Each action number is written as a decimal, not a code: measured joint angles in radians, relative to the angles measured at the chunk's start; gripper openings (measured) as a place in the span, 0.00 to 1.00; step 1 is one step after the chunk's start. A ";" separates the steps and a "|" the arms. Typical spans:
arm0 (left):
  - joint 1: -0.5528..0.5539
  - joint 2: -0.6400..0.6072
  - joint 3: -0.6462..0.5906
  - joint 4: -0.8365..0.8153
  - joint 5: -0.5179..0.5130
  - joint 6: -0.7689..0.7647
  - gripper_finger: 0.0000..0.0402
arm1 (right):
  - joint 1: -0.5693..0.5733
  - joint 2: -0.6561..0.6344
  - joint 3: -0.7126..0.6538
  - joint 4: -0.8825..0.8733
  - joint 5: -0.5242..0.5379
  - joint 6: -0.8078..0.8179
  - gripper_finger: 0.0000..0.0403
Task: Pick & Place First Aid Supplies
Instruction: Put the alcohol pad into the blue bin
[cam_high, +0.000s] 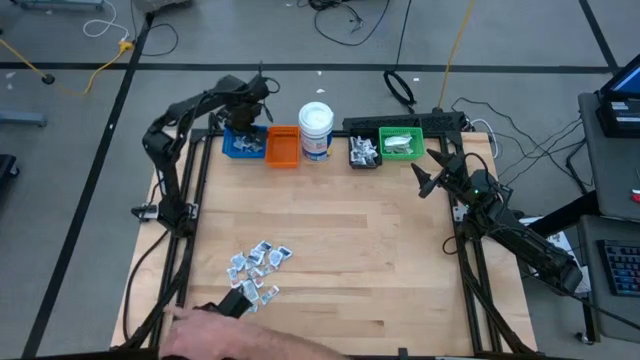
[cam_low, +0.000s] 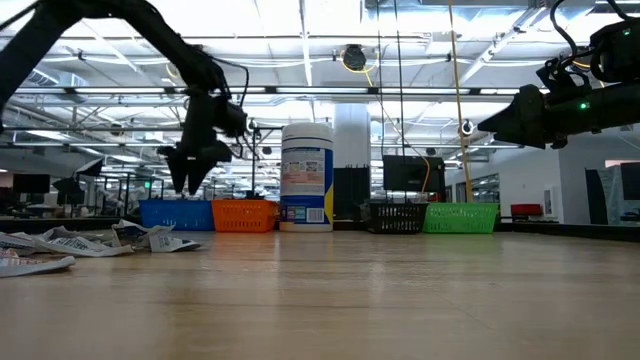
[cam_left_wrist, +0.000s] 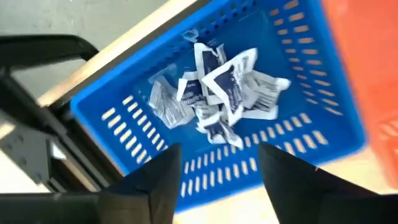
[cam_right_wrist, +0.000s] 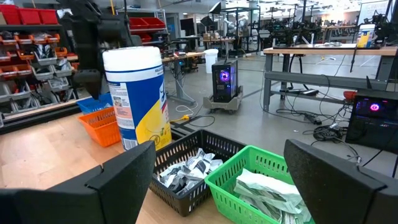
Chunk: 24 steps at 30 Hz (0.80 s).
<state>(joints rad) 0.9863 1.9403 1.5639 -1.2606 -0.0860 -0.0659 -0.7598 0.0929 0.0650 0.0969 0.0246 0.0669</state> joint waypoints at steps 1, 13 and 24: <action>-0.006 -0.013 0.000 -0.005 0.000 -0.026 0.56 | 0.000 0.000 0.000 0.000 0.000 0.000 0.87; -0.220 -0.239 -0.182 -0.020 0.069 -0.534 0.60 | 0.000 0.000 0.000 0.000 0.000 0.000 0.87; -0.581 -0.332 -0.325 -0.018 0.092 -0.863 0.60 | 0.000 0.000 0.000 0.000 0.000 0.000 0.87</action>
<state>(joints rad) 0.4054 1.6079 1.2385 -1.2787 0.0057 -0.9290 -0.7601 0.0927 0.0650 0.0971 0.0246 0.0669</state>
